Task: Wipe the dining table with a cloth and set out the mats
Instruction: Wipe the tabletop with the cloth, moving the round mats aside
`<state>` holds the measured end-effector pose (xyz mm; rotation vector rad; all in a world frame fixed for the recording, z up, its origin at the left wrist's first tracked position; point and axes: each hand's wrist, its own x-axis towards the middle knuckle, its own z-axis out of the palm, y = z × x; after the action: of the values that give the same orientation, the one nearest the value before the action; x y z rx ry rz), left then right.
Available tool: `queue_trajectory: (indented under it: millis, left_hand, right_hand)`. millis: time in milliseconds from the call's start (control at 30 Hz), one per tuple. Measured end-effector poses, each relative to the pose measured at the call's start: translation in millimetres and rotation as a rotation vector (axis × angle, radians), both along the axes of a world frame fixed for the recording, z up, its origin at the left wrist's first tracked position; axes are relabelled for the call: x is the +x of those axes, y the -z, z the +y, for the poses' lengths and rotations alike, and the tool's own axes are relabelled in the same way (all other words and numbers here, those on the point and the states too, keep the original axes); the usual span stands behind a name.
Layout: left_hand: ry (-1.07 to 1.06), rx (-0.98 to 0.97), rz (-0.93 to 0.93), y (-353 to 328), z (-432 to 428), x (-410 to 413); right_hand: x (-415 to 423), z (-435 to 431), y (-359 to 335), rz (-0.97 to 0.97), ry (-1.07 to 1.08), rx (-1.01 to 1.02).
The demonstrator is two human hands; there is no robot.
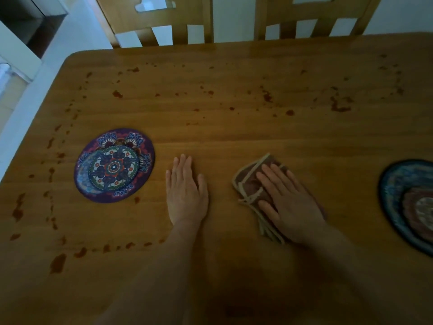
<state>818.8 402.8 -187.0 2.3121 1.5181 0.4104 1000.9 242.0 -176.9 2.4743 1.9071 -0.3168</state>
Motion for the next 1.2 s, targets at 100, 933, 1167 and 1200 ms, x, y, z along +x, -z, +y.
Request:
queue_trajectory:
  millis: [100,933,1167,1200]
  left_hand:
    - [0.023,0.025,0.048,0.0,-0.7,0.1]
    - [0.029,0.075,0.084,2.9,0.6,0.1]
    - [-0.005,0.066,0.077,2.0,1.6,1.5]
    - [0.0,0.064,0.081,1.6,1.2,1.4]
  right_hand:
    - [40.8,-29.7,-6.6,-0.015,0.161,-0.01]
    - [-53.6,75.4,5.2,0.025,-0.054,0.082]
    - [4.6,15.1,-0.6,0.016,-0.001,0.076]
    - [13.9,3.7,-1.0,0.004,0.041,0.068]
